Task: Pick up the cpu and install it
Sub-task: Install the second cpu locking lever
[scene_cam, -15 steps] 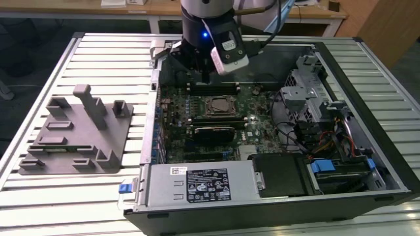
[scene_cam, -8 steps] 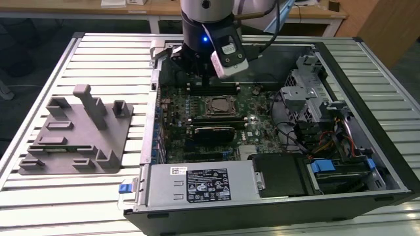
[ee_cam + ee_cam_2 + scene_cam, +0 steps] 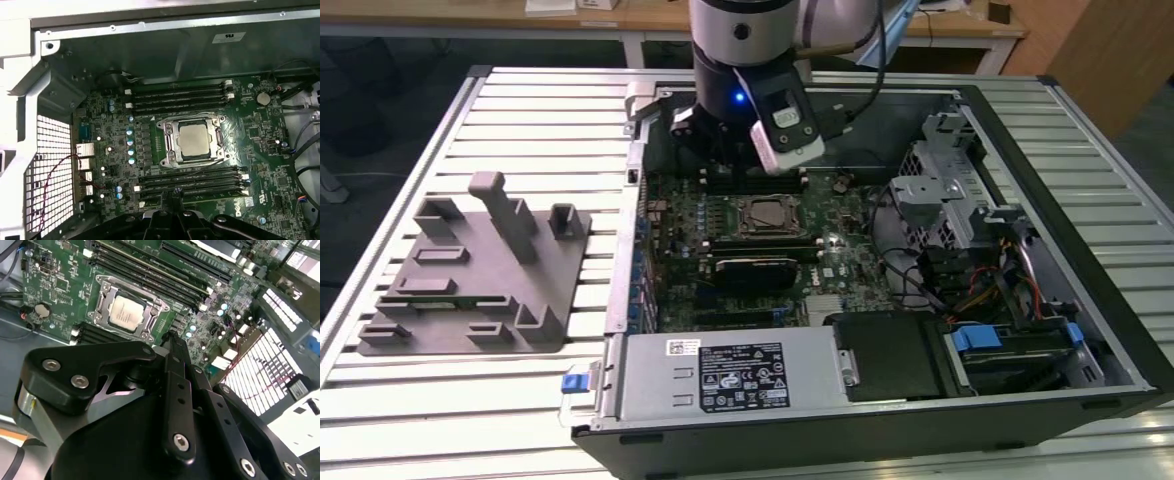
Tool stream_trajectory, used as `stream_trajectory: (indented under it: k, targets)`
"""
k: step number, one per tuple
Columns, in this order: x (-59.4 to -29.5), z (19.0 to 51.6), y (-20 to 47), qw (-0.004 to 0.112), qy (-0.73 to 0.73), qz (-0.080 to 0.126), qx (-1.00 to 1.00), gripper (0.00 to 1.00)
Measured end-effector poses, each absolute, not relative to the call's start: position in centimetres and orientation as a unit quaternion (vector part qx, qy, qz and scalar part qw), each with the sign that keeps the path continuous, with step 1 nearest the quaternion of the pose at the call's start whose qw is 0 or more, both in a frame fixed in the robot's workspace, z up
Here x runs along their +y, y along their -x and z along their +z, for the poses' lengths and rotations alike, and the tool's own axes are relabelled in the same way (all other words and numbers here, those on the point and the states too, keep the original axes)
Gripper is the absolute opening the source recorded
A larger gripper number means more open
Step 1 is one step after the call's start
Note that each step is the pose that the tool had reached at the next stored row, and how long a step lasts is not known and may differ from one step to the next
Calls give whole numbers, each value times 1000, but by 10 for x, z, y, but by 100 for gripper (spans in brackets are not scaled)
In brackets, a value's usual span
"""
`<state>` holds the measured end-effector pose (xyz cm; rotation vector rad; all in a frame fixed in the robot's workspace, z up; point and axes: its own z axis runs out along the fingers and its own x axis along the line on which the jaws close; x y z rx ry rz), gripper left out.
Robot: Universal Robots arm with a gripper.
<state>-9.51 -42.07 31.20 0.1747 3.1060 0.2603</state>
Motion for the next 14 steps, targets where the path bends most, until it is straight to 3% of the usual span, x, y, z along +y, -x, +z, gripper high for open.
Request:
stream_trajectory:
  k: [8, 14]
  targets:
    - [-421, 303, 87, 6, -49, 74, 996, 11]
    - [-421, 301, 85, 3, -47, 49, 998, 11]
